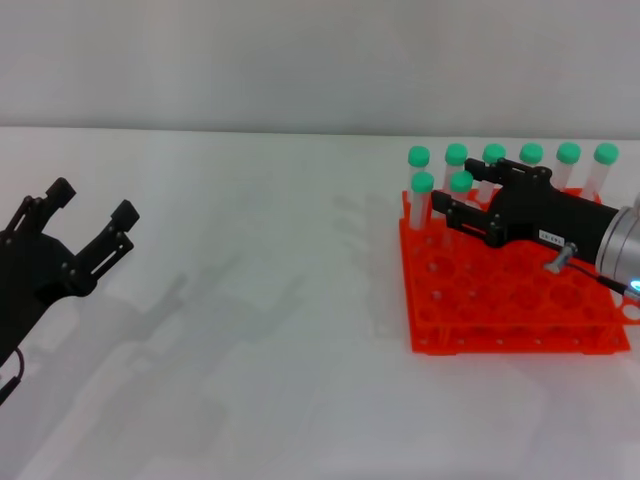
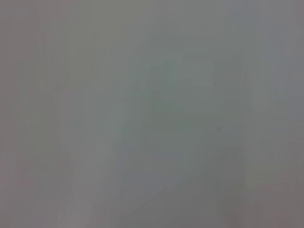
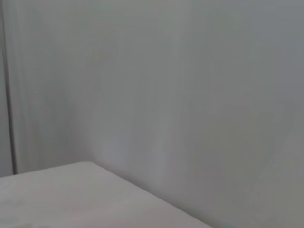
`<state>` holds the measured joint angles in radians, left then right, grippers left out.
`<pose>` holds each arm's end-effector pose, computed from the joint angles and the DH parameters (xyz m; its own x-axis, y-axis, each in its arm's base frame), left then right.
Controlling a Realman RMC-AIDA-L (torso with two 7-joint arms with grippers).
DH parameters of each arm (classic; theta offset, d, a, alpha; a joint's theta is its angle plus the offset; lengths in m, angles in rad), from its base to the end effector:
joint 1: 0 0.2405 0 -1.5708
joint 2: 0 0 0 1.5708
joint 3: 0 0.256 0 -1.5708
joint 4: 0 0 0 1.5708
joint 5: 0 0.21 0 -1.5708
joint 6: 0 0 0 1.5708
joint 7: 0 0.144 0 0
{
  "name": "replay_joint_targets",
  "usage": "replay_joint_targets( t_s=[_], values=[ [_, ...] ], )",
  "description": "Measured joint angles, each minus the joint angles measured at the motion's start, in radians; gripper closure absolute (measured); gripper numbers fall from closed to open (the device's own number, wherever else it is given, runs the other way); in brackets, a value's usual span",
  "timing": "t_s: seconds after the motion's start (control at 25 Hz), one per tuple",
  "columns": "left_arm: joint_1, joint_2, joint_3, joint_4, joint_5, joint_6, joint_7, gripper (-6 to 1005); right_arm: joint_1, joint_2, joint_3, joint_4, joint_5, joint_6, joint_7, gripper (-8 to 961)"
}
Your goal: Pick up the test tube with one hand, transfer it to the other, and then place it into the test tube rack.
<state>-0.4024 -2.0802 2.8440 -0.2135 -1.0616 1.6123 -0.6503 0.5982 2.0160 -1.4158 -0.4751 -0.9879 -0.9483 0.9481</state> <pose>-0.3335 0.2805 0.0222 0.5838 -0.0877 0.8071 0.6917 -0.4669 -0.5510 0.2249 0.4008 -0.0300 0.8151 -0.0750 -0.5745 -0.4224 -0.7555 -0.5008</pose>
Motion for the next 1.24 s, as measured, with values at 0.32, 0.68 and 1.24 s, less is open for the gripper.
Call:
replay_joint_targets(
  t_s=[0.32, 0.68, 1.24],
  values=[
    [0.008, 0.001, 0.0, -0.007, -0.007, 0.004, 0.0, 106, -0.036, -0.003, 0.011, -0.046, 0.009, -0.021, -0.001, 321],
    [0.028, 0.002, 0.0, -0.011, -0.087, 0.008, 0.024, 106, -0.19, -0.01, 0.21, -0.135, 0.011, -0.205, -0.009, 321],
    [0.099, -0.002, -0.002, 0.004, -0.288, 0.001, 0.041, 106, -0.413, -0.014, 0.676, 0.061, 0.012, -0.514, -0.219, 321]
  ],
)
